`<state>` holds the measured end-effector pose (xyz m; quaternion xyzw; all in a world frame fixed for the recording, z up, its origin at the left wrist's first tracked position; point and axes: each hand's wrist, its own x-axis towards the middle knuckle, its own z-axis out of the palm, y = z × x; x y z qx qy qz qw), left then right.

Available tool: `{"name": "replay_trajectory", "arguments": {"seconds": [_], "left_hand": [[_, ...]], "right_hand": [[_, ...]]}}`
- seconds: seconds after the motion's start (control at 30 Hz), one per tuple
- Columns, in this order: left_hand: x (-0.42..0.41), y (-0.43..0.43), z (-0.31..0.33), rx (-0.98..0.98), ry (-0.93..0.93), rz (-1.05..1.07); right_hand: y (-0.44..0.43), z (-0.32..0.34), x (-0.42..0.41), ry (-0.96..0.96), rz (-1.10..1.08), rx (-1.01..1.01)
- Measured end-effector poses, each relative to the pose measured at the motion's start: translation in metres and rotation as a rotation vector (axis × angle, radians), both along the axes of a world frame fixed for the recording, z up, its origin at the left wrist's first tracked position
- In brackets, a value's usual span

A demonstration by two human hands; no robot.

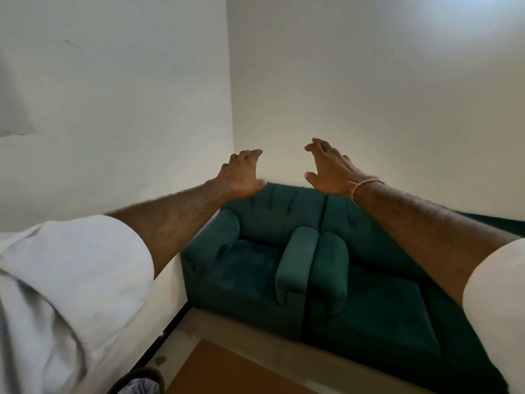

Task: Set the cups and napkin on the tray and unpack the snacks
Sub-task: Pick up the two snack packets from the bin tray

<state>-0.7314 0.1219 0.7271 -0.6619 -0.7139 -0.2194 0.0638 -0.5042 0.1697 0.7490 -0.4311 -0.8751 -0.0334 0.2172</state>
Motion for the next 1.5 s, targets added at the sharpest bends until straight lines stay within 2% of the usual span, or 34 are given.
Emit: {"name": "replay_trajectory", "arguments": {"seconds": [0.23, 0.4, 0.67, 0.93, 1.3, 1.5], "left_hand": [[0.057, 0.028, -0.018, -0.058, 0.003, -0.109], [0.105, 0.048, -0.065, -0.109, -0.026, -0.186], [0.212, 0.054, -0.197, -0.316, -0.014, -0.295], [0.360, 0.044, -0.341, -0.515, -0.034, -0.408], [0.612, -0.017, -0.541, -0.787, -0.035, -0.657], [0.727, -0.061, -0.629, -0.930, -0.063, -0.777]], "right_hand": [[0.002, -0.026, 0.074, 0.012, -0.154, -0.070], [0.003, -0.075, 0.131, 0.018, -0.267, -0.144], [-0.008, -0.201, 0.252, -0.037, -0.434, -0.313], [-0.047, -0.348, 0.416, -0.031, -0.579, -0.500], [-0.150, -0.538, 0.647, 0.031, -0.816, -0.747], [-0.219, -0.626, 0.748, 0.062, -1.002, -0.880]]}}
